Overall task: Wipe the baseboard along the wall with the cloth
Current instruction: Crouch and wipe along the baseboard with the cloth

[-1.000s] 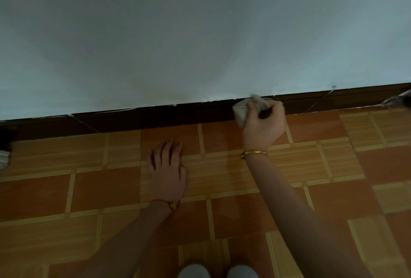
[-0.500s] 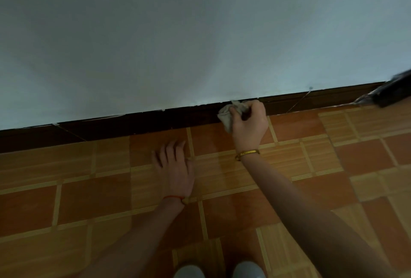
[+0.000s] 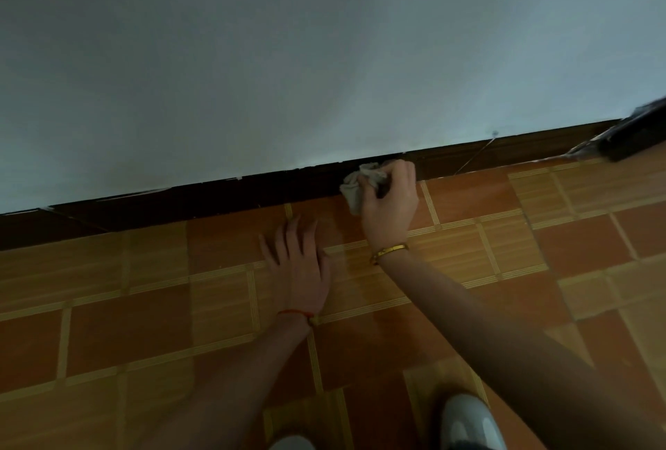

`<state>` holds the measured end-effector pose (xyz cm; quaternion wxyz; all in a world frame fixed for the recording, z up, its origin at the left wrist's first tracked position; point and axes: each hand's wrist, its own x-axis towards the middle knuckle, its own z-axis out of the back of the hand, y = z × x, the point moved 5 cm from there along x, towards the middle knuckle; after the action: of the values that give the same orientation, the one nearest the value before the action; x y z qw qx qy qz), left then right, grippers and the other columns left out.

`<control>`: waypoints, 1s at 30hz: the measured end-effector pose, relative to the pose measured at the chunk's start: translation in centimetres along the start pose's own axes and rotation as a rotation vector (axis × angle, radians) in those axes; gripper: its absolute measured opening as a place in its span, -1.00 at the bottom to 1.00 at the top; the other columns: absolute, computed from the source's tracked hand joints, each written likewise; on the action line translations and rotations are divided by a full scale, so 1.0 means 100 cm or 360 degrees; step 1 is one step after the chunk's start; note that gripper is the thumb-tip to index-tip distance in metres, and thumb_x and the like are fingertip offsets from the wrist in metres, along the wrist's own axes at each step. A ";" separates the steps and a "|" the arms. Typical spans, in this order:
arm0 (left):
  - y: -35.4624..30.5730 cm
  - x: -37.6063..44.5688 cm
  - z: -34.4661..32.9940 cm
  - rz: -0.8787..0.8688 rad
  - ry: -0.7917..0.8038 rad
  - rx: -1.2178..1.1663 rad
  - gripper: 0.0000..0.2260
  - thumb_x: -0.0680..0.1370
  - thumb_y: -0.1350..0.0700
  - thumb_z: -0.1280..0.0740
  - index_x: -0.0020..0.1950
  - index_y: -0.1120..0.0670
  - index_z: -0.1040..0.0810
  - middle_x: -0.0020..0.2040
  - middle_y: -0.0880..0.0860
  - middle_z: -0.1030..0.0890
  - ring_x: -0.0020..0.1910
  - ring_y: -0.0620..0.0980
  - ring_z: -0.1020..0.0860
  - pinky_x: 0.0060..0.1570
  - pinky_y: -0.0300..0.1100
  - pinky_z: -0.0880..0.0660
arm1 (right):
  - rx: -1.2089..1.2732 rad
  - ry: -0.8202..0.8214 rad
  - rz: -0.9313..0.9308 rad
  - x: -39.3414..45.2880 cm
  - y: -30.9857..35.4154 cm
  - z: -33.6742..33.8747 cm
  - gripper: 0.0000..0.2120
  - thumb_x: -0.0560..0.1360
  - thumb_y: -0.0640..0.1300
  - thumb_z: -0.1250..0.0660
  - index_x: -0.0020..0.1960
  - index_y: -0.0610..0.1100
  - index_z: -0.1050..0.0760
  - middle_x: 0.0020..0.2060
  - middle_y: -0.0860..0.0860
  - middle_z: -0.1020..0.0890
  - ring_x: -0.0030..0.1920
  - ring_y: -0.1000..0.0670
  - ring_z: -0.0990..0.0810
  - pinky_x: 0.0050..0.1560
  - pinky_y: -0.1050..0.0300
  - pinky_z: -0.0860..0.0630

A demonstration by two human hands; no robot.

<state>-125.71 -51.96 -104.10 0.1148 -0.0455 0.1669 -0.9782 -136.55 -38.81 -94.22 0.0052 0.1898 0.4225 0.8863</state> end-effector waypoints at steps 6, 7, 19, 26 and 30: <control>-0.002 0.000 0.000 0.0004 -0.0038 0.0065 -0.57 0.58 0.02 -0.15 0.44 0.07 -0.41 0.43 0.15 -0.41 0.43 0.21 -0.32 0.46 0.36 -0.09 | 0.0000 -0.0289 -0.0135 0.031 -0.036 0.045 -0.83 0.42 -0.30 -0.42 -0.18 -0.22 -0.41 -0.15 -0.08 -0.51 -0.15 0.11 -0.44 -0.15 0.45 -0.37; -0.002 0.000 -0.001 0.0011 -0.0034 0.0071 -0.57 0.58 0.02 -0.14 0.44 0.07 -0.41 0.43 0.16 -0.41 0.43 0.21 -0.32 0.47 0.36 -0.08 | 0.0022 -0.0369 -0.0202 0.037 -0.044 0.055 -0.83 0.43 -0.29 -0.42 -0.17 -0.22 -0.41 -0.13 -0.10 -0.52 -0.13 0.09 -0.46 -0.14 0.42 -0.40; -0.007 0.000 -0.001 -0.0019 -0.0164 0.0100 -0.59 0.59 0.03 -0.12 0.41 0.09 -0.43 0.39 0.18 -0.44 0.40 0.24 -0.36 0.42 0.37 -0.16 | 0.0187 -0.0131 0.0038 0.032 -0.030 0.044 -0.81 0.39 -0.35 -0.44 -0.21 -0.21 -0.42 -0.18 -0.04 -0.49 -0.19 0.13 -0.42 -0.15 0.51 -0.32; -0.008 -0.002 -0.001 0.0020 -0.0139 0.0185 -0.59 0.61 0.03 -0.08 0.42 0.10 -0.41 0.40 0.19 -0.44 0.40 0.25 -0.36 0.40 0.37 -0.20 | 0.0194 -0.0289 -0.0187 0.051 -0.061 0.071 -0.81 0.42 -0.28 -0.43 -0.20 -0.20 -0.40 -0.16 0.02 -0.44 -0.19 0.09 -0.44 -0.19 0.49 -0.36; -0.010 -0.002 0.000 0.0048 -0.0113 0.0205 -0.58 0.60 0.03 -0.08 0.43 0.10 -0.42 0.40 0.19 -0.45 0.39 0.25 -0.37 0.38 0.35 -0.25 | 0.0199 -0.0039 0.0003 0.033 -0.038 0.043 -0.83 0.41 -0.32 -0.42 -0.21 -0.19 -0.41 -0.17 -0.01 -0.45 -0.21 0.07 -0.43 -0.21 0.41 -0.37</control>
<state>-125.78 -50.98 -103.80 0.1381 -0.0700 0.1002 -0.9829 -138.72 -32.58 -93.57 -0.0022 0.2011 0.4767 0.8558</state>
